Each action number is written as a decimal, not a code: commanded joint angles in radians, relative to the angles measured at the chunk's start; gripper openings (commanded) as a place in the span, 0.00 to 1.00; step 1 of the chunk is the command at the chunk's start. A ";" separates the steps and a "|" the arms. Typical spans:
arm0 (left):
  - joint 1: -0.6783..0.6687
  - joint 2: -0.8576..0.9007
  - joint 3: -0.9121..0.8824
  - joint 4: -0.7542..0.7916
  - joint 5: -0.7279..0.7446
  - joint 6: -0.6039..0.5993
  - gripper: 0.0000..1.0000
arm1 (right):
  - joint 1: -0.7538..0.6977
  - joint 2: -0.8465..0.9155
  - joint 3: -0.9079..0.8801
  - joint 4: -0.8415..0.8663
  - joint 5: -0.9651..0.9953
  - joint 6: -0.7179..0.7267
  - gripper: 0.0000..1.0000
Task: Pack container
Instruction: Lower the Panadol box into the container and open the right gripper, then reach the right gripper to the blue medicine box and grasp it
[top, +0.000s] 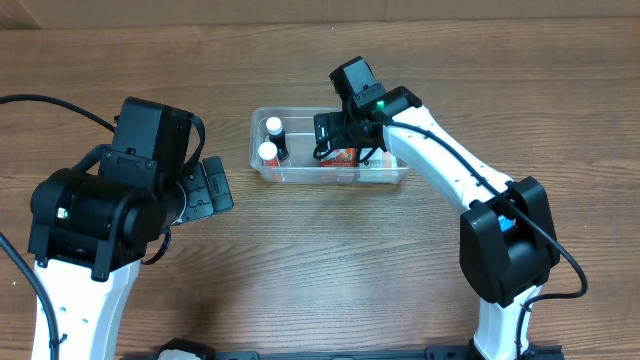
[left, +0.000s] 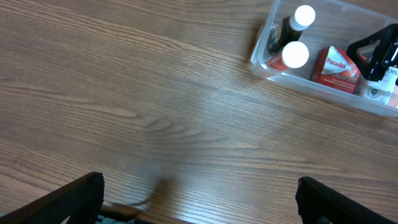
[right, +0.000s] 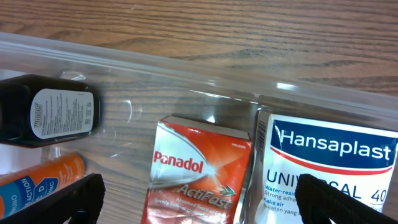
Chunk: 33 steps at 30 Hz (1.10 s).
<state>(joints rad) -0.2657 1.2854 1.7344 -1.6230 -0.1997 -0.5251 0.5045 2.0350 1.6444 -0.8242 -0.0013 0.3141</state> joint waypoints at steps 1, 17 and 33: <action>0.004 0.003 -0.006 0.003 -0.017 -0.006 1.00 | 0.000 0.003 0.015 -0.019 -0.004 0.005 1.00; 0.004 0.003 -0.006 0.003 -0.017 -0.006 1.00 | -0.474 -0.430 0.271 -0.689 0.158 0.103 1.00; 0.004 0.003 -0.006 0.005 -0.018 -0.006 1.00 | -0.728 -0.418 -0.490 -0.325 -0.051 -0.261 1.00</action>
<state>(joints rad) -0.2657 1.2854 1.7336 -1.6230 -0.1997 -0.5251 -0.2226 1.6226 1.2667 -1.2095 0.0032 0.1795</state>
